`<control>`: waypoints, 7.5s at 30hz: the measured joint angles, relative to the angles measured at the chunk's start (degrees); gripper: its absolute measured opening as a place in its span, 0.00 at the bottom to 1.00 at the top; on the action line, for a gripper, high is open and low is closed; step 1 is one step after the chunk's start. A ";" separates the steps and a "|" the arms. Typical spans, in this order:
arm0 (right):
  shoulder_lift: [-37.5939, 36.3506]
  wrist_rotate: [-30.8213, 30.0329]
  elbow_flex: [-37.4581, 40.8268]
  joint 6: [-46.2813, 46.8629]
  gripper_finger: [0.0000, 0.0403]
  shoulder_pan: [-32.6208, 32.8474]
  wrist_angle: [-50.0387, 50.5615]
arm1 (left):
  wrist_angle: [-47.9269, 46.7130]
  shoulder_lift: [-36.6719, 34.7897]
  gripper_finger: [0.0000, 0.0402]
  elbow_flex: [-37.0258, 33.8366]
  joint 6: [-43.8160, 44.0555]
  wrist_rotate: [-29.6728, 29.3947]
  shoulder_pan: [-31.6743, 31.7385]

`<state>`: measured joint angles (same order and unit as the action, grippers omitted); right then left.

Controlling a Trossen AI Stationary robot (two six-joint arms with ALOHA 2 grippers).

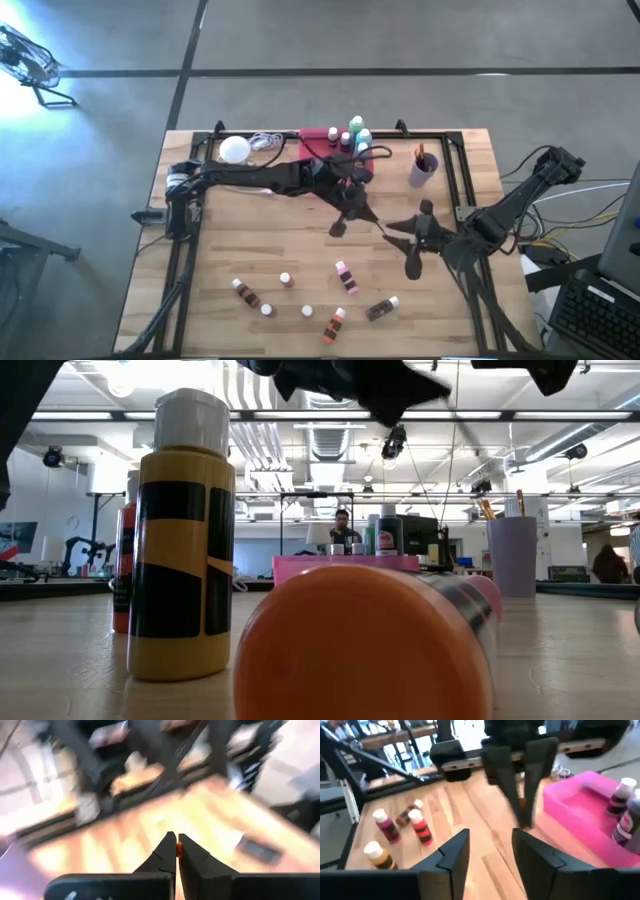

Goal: Pick & Place Paint Supplies
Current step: Put the black gold paint brush into the violet cup, then put the red black paint bottle into the pink bin

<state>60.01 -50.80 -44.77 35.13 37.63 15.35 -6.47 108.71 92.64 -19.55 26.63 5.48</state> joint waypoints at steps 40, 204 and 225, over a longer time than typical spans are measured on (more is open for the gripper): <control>9.51 -3.35 0.15 -0.87 0.39 -10.15 -0.92 | -8.65 -0.04 0.01 4.61 -7.74 -6.64 -0.28; -9.49 -4.46 -9.59 -24.60 0.48 -32.76 14.40 | 33.43 -9.09 0.48 -21.92 12.50 -11.10 9.18; 3.13 -1.67 -13.96 -22.68 0.20 -16.25 15.08 | 31.54 -9.25 0.48 -21.96 27.70 -11.32 9.11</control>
<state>63.13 -52.47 -58.74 12.45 21.39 30.43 25.08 99.46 70.67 8.15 15.31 14.59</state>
